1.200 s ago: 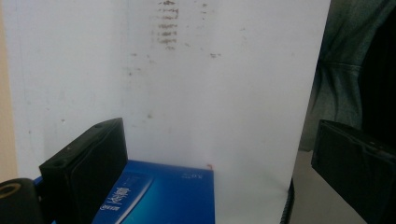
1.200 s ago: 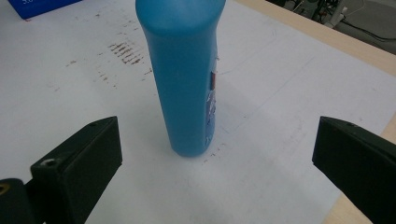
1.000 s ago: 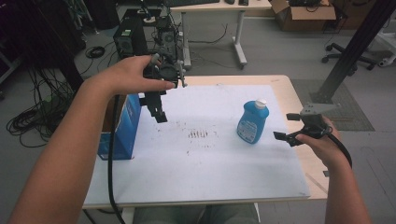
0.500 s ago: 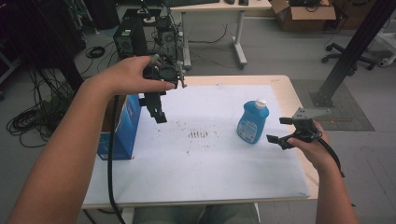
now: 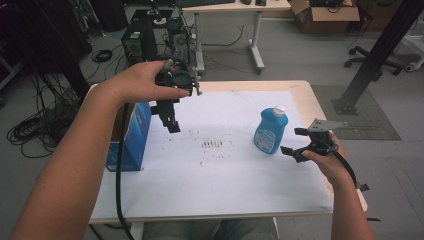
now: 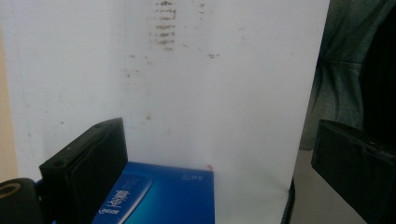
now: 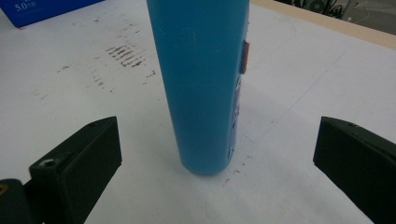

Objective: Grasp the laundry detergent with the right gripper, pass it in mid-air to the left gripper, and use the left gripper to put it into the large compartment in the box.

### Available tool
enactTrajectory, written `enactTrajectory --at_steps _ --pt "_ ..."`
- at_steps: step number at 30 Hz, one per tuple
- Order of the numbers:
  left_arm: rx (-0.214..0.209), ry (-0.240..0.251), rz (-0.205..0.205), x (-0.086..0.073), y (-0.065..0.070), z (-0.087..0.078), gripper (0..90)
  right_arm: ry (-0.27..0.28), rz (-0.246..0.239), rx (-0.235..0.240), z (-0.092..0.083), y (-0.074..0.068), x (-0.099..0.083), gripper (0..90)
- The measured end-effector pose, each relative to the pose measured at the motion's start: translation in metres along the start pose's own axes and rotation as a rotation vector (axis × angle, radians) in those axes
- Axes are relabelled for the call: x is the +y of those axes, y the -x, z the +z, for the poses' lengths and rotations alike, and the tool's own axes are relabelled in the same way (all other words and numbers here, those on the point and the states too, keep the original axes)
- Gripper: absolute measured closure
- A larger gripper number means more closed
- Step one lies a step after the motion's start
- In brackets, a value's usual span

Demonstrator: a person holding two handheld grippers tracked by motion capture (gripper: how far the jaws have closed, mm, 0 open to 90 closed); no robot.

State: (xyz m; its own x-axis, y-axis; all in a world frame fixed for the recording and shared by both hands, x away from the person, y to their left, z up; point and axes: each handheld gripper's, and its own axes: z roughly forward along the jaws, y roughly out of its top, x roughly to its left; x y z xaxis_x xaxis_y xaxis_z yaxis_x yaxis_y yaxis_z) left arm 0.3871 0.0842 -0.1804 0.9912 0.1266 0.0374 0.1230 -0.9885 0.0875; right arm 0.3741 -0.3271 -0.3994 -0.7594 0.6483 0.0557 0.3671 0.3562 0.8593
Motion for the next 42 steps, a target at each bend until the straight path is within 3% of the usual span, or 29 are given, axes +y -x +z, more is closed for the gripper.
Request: enactTrajectory --at_steps 24,31,34,42 --pt "0.000 0.005 0.011 0.001 0.003 0.000 4.0 0.050 0.019 0.006 0.028 -0.003 -0.004 0.5" --pt "0.002 0.007 0.010 -0.001 0.002 0.000 4.0 0.067 0.025 -0.014 0.035 -0.004 -0.003 0.4" --pt "0.002 0.007 0.011 -0.001 0.002 0.000 4.0 0.074 0.030 -0.054 0.040 -0.005 -0.004 0.6" --pt "0.005 0.008 0.017 -0.001 0.004 -0.001 4.0 0.089 0.042 -0.059 0.048 -0.007 -0.001 0.6"
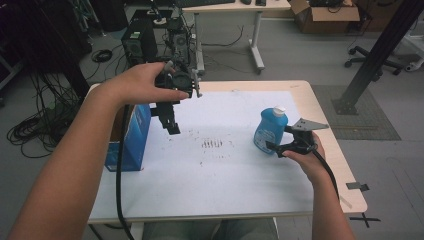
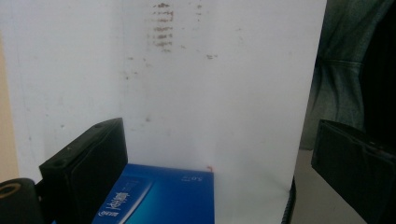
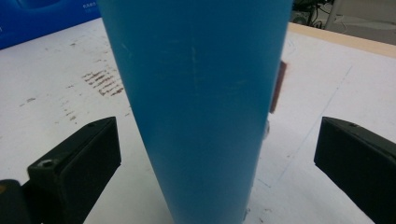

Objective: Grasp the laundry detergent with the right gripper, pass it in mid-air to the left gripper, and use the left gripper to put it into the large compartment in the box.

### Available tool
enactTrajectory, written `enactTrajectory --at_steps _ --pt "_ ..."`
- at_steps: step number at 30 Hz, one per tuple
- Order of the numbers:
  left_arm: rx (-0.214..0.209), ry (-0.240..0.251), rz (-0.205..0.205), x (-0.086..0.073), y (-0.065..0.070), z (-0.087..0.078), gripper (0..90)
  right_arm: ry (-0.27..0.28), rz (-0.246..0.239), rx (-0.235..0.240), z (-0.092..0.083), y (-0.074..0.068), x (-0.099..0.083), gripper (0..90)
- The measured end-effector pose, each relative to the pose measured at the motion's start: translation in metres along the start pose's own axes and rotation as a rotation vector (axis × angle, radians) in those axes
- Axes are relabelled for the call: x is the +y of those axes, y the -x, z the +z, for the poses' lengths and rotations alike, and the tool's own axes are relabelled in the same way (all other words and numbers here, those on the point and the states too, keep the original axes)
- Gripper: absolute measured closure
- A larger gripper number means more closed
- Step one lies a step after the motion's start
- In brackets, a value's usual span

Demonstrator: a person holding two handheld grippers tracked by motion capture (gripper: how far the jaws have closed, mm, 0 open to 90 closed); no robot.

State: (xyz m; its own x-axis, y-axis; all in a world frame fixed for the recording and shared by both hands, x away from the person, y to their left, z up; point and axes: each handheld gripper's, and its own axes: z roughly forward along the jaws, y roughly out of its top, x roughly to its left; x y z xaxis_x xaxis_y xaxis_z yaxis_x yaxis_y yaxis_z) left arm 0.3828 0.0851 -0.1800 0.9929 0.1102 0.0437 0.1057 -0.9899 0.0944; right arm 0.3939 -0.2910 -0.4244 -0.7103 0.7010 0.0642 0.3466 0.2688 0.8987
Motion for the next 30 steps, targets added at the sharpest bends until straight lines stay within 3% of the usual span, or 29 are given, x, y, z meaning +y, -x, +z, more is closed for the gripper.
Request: enactTrajectory --at_steps 13,30 --pt "0.005 0.001 0.006 0.001 0.003 -0.001 4.0 0.011 -0.002 -0.015 0.007 -0.002 0.000 0.4" --pt "0.005 0.002 0.004 -0.002 0.003 -0.001 4.0 0.065 0.003 -0.054 0.017 -0.004 -0.002 0.6"
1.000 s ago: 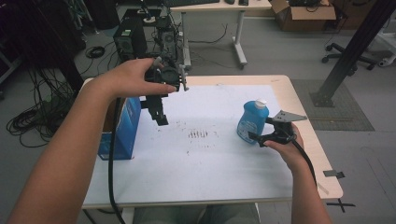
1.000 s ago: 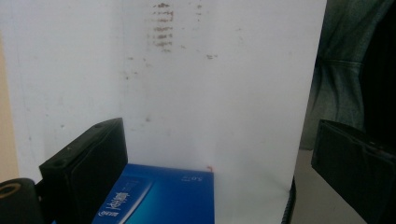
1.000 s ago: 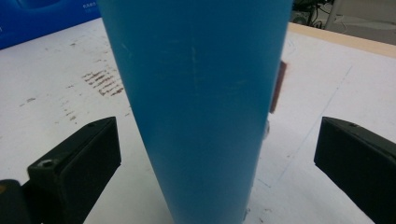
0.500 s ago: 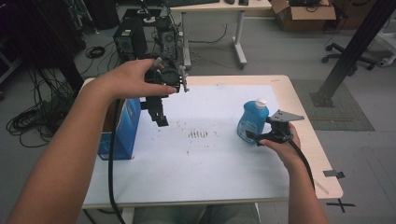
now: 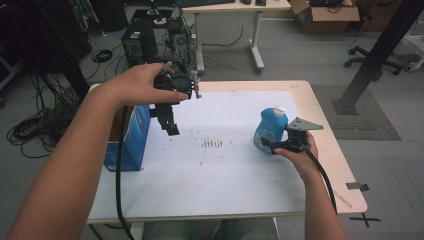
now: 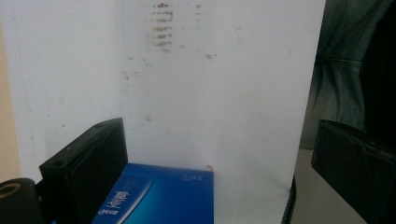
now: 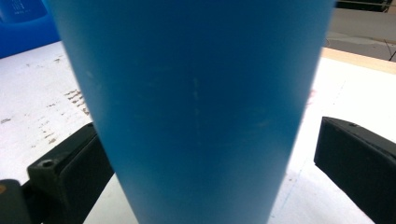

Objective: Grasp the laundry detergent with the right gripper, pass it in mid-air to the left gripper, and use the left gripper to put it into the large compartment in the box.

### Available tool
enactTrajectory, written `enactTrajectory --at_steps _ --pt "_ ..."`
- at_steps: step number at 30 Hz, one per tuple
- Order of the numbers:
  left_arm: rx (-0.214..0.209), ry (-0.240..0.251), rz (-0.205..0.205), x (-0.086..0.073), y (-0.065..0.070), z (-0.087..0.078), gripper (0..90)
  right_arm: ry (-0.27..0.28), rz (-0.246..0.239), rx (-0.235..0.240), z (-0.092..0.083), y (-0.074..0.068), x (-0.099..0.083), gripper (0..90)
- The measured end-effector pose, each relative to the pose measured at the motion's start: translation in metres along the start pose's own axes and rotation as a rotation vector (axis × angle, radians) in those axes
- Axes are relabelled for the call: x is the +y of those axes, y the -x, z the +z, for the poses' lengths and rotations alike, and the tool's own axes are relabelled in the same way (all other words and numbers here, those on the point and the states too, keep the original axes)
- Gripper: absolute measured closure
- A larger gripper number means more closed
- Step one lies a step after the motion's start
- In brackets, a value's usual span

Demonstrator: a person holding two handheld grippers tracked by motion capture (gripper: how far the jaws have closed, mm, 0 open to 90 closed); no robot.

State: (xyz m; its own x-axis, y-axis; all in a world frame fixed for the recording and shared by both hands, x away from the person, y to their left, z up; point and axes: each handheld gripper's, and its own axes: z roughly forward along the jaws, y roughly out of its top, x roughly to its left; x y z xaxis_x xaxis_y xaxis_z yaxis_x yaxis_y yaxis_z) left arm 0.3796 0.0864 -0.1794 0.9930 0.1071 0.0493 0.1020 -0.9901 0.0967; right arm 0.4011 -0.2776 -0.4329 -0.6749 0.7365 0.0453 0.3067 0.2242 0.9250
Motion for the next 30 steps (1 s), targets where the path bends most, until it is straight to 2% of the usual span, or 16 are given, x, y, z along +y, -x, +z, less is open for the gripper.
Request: enactTrajectory --at_steps 8,20,24,30 --pt "0.001 0.001 0.002 -0.001 -0.001 0.001 4.0 0.024 0.014 -0.023 0.003 -0.001 -0.004 1.1" --pt "0.000 0.004 0.002 -0.001 -0.001 0.002 4.0 0.046 0.010 -0.050 0.005 -0.005 -0.010 3.5" --pt "0.001 0.001 0.002 0.000 -0.001 0.002 4.0 0.057 0.018 -0.045 0.006 -0.006 -0.011 4.4" --pt "0.002 0.001 0.002 -0.001 -0.002 0.002 4.0 0.066 0.005 -0.040 0.007 -0.008 -0.013 7.8"
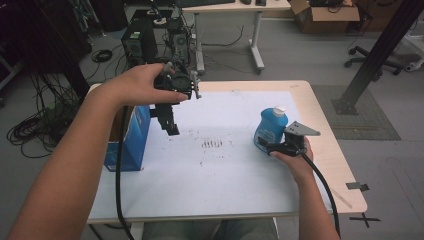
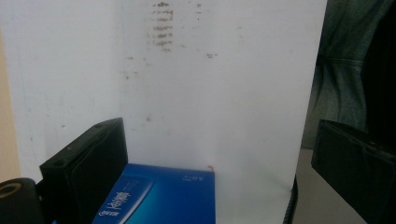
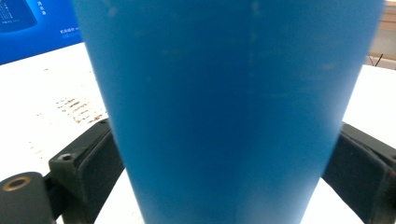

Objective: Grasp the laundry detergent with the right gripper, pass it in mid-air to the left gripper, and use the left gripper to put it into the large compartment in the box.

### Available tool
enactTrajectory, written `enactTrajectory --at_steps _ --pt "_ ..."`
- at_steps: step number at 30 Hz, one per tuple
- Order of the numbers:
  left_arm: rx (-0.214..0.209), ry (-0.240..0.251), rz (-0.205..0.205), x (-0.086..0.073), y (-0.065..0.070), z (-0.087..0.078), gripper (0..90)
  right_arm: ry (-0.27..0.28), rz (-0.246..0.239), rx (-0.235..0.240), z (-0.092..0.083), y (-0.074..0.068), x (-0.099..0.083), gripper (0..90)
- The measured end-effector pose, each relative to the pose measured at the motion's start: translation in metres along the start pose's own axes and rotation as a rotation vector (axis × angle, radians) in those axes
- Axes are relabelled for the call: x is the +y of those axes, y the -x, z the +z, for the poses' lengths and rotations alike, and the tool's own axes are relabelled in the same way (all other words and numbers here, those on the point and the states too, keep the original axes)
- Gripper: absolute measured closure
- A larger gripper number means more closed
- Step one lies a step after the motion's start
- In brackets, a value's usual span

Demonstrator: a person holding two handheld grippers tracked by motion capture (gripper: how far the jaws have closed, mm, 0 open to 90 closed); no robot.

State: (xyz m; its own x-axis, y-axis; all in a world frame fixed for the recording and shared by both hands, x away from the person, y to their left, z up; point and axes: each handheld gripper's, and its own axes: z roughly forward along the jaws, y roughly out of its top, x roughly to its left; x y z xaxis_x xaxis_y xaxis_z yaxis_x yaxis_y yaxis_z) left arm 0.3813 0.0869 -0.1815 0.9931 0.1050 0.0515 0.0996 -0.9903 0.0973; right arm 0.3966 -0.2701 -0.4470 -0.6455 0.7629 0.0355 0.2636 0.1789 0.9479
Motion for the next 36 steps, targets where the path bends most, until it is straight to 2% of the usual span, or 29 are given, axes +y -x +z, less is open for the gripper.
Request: enactTrajectory --at_steps 19,36 --pt "-0.005 -0.005 0.003 0.0021 0.0008 0.0011 4.0 0.017 -0.004 -0.007 0.0018 -0.0009 -0.0029 15.5" --pt "-0.004 -0.018 -0.007 0.0020 0.0009 0.0014 4.0 0.012 -0.029 -0.004 0.0043 -0.0024 -0.0044 29.2"
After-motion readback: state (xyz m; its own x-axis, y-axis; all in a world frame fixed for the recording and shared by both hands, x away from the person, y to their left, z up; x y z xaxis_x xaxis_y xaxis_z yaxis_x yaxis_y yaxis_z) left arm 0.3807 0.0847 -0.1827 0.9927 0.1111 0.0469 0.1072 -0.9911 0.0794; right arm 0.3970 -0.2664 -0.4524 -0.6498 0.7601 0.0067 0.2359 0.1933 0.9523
